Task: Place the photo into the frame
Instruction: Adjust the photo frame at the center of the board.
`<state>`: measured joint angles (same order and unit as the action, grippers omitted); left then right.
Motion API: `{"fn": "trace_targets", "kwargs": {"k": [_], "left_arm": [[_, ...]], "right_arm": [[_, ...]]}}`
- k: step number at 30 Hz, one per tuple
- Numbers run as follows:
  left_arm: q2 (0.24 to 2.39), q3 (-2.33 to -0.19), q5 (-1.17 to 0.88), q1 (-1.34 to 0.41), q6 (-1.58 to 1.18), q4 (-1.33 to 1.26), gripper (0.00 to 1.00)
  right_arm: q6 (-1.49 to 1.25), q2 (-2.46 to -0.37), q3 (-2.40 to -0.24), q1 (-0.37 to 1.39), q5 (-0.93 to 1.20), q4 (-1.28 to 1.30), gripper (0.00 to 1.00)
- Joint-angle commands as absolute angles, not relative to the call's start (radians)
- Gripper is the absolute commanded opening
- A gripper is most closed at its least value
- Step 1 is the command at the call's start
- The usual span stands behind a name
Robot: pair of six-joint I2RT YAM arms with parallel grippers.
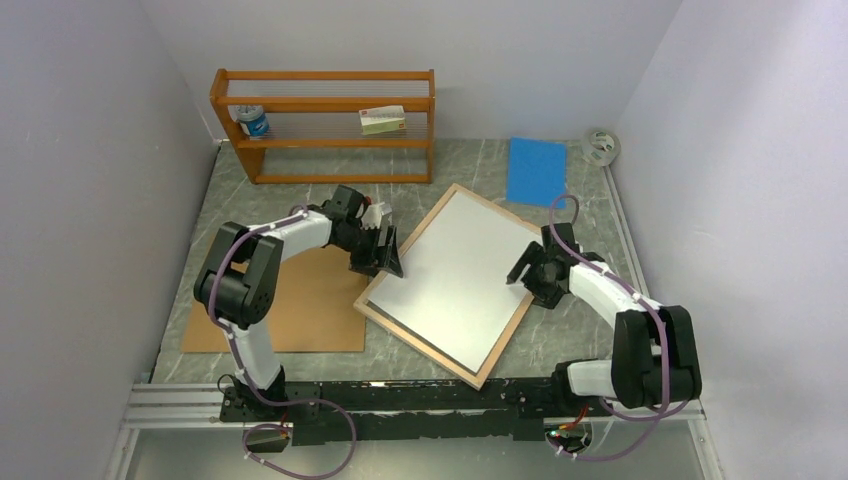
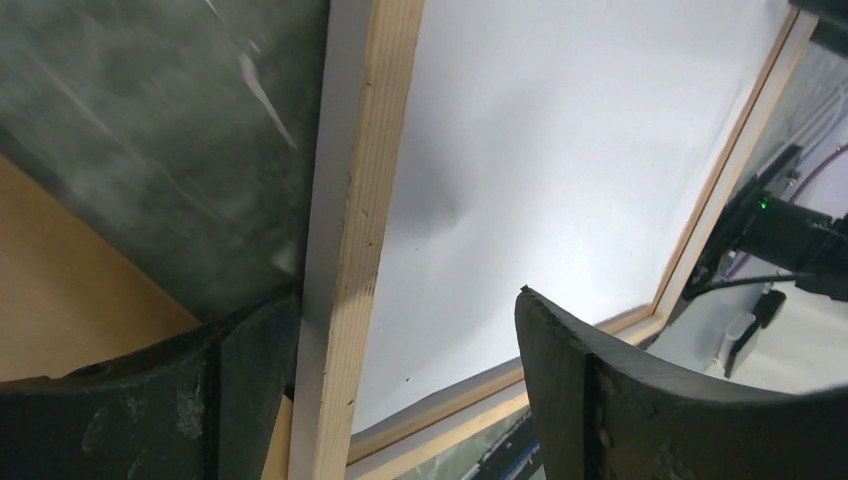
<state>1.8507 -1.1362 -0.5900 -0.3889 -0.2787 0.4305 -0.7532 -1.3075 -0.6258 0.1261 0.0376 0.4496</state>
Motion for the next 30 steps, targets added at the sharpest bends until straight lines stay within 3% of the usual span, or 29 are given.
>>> {"fn": "trace_targets", "kwargs": {"k": [1,12,30], "left_arm": [[1.787,-1.055,-0.64,-0.424,-0.331,0.477,0.84],[1.785,-1.014,-0.616,-0.508,-0.324,0.505,0.84],[1.838,-1.106,-0.604,-0.537,-0.279,0.563,0.85]], "right_arm": [[-0.783,-1.292,-0.651,0.1,0.003,0.431,0.77],[-0.681,-1.378,-0.762,0.059,-0.057,0.349,0.76],[-0.572,-1.524,-0.896,0.049,0.062,0.233,0.75]]}}
